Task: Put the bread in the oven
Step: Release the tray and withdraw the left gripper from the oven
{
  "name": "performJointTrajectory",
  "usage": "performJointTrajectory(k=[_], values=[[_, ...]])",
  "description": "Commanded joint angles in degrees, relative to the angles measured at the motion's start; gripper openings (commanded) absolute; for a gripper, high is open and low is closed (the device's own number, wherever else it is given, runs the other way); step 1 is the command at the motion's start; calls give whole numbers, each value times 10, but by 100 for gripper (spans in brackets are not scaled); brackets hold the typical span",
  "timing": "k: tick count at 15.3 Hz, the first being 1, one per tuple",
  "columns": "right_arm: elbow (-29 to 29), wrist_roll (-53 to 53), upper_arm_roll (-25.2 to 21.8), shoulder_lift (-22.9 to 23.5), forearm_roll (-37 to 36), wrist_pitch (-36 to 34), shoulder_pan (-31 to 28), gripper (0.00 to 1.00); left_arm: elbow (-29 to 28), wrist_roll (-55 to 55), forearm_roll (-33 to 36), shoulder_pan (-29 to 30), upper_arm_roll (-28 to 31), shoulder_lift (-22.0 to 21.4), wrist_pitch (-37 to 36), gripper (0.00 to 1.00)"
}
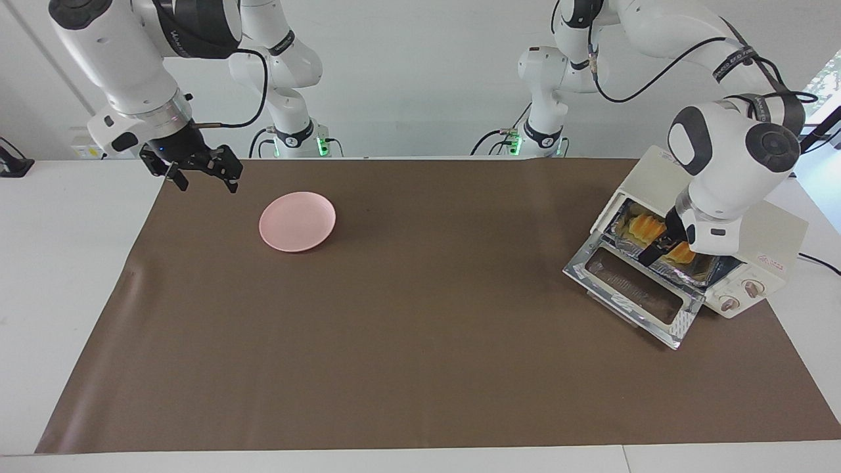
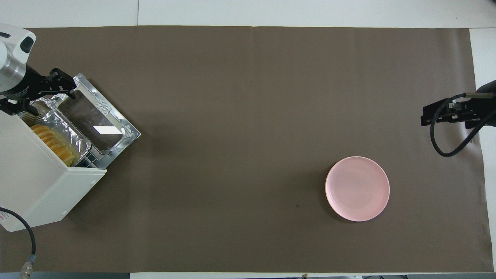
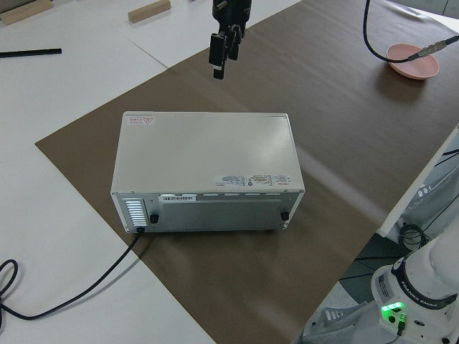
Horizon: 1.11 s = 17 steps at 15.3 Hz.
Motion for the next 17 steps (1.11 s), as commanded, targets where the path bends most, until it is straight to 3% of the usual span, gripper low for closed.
performJointTrajectory(k=[1, 5, 9, 17], values=[[0, -11, 7, -5, -6, -7, -8, 100, -7, 109, 9, -3, 3, -55, -52, 100], [0, -11, 7, -5, -6, -7, -8, 100, -28, 144, 9, -2, -11, -94, -77, 100], [0, -11, 7, -5, -6, -7, -8, 100, -74, 150, 7, 92, -128, -146, -80, 100], [0, -11, 7, -5, -6, -7, -8, 100, -59, 151, 8, 117, -174, -147, -127, 100]])
